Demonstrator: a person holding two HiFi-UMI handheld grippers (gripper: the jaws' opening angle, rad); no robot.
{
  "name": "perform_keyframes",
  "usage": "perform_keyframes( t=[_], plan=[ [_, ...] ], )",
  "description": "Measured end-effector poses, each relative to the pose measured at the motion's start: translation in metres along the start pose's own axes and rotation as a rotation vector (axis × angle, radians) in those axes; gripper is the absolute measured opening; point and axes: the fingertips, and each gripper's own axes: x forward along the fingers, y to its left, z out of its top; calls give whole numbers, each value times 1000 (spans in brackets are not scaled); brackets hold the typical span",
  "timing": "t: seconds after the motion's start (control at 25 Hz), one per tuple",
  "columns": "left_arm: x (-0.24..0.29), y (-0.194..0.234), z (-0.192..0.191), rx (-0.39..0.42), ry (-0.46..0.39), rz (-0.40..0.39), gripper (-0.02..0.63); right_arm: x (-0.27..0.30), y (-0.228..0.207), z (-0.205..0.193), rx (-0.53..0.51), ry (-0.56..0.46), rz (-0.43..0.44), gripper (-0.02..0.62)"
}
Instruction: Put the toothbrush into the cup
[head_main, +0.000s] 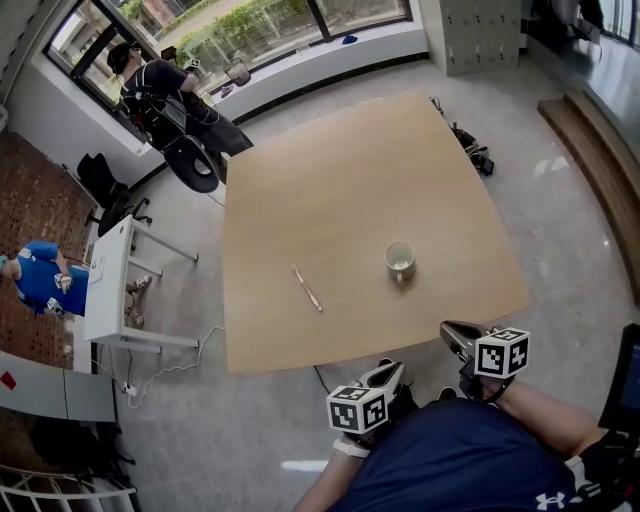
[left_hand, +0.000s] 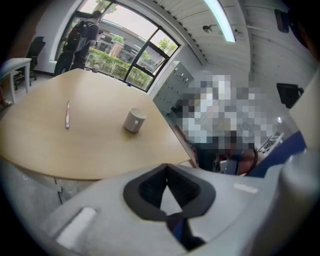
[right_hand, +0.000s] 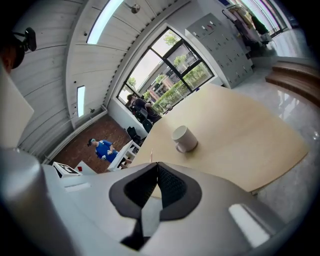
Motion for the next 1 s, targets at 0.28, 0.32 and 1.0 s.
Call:
perform_keyframes(
  t=[0.28,0.32,1.0],
  plan=[
    [13,28,60,52,30,-97,5,36,3,37,-2,-38,-78,11],
    [14,33,65,51,30,-108,5,40,2,40,6,-45,-92,11],
    [31,237,109,39,53,268,195,78,-3,47,4,-23,-270,11]
  ],
)
